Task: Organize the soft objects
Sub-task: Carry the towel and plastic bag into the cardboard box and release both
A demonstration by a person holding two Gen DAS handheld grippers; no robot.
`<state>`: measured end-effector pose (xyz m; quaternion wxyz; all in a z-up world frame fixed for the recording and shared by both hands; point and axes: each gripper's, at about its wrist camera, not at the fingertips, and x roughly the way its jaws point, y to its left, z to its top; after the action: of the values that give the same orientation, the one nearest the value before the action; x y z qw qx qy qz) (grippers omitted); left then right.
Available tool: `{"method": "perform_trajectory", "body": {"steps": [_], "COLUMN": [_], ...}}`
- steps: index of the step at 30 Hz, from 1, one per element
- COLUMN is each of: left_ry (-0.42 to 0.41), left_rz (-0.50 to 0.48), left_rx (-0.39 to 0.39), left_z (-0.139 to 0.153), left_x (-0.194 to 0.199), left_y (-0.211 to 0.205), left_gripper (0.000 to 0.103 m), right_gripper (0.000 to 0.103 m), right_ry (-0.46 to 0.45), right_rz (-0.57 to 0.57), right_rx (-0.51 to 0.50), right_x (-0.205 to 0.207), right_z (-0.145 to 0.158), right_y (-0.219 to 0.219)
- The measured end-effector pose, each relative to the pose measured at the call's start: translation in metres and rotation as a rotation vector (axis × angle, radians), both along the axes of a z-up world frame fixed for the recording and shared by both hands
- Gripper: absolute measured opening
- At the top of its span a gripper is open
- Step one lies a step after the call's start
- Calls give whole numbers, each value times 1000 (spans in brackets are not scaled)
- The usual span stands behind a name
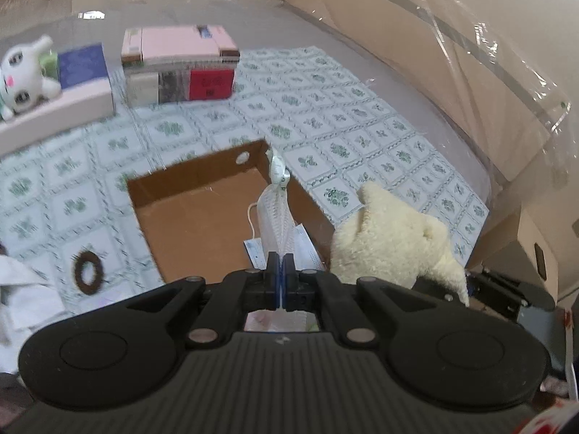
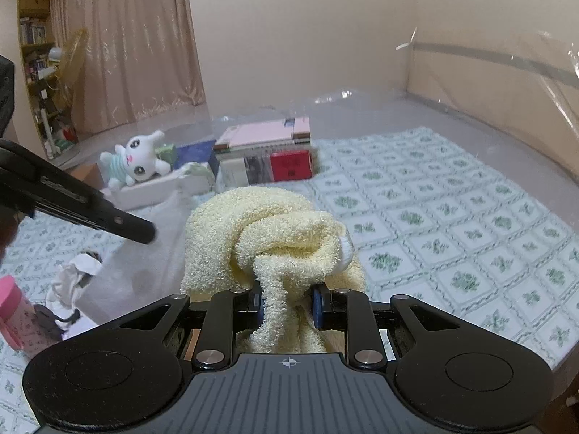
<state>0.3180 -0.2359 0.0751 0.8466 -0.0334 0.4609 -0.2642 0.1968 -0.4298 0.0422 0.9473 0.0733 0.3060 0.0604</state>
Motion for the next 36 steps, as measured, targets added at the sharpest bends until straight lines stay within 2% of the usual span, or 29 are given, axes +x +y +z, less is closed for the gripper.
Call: {"method": "perform_trajectory", "body": {"steps": [3, 4, 6, 9, 15, 22, 25, 26, 28, 30, 32, 36], "left_ry": [32, 34, 37, 13, -58, -139, -163, -171, -180, -188, -215, -233], "left_rz": [26, 34, 35, 37, 65, 117, 156, 172, 183, 208, 219, 257], "left_rx": [-22, -9, 2, 26, 23, -18, -31, -30, -29, -26, -8, -21], "left_z": [-26, -33, -43, -48, -30, -9, -7, -6, -7, -6, -5, -6], "left_x": [10, 13, 16, 17, 2, -38, -57, -65, -79, -93, -110, -142], "left_y": [-2, -1, 2, 12, 38, 73, 92, 98, 107, 115, 120, 134], "left_gripper": [4, 12, 20, 20, 23, 27, 28, 28, 28, 28, 28, 29], "right_gripper": [23, 23, 23, 23, 23, 24, 25, 27, 38, 53, 64, 66], "right_ry": [25, 33, 46, 61, 78, 95, 130, 140, 159, 139, 111, 48], "right_rz": [6, 8, 11, 19, 36, 58, 75, 78, 80, 61, 43, 9], "right_rx": [0, 0, -4, -18, -45, -30, -32, -26, -14, 0, 8, 19], "right_x": [11, 14, 18, 25, 33, 43, 50, 51, 52, 46, 39, 14], "right_z": [-13, -18, -25, -36, -52, -63, -72, -75, -81, -81, -77, -59], "right_y": [0, 0, 0, 2, 12, 20, 24, 24, 25, 22, 20, 17]}}
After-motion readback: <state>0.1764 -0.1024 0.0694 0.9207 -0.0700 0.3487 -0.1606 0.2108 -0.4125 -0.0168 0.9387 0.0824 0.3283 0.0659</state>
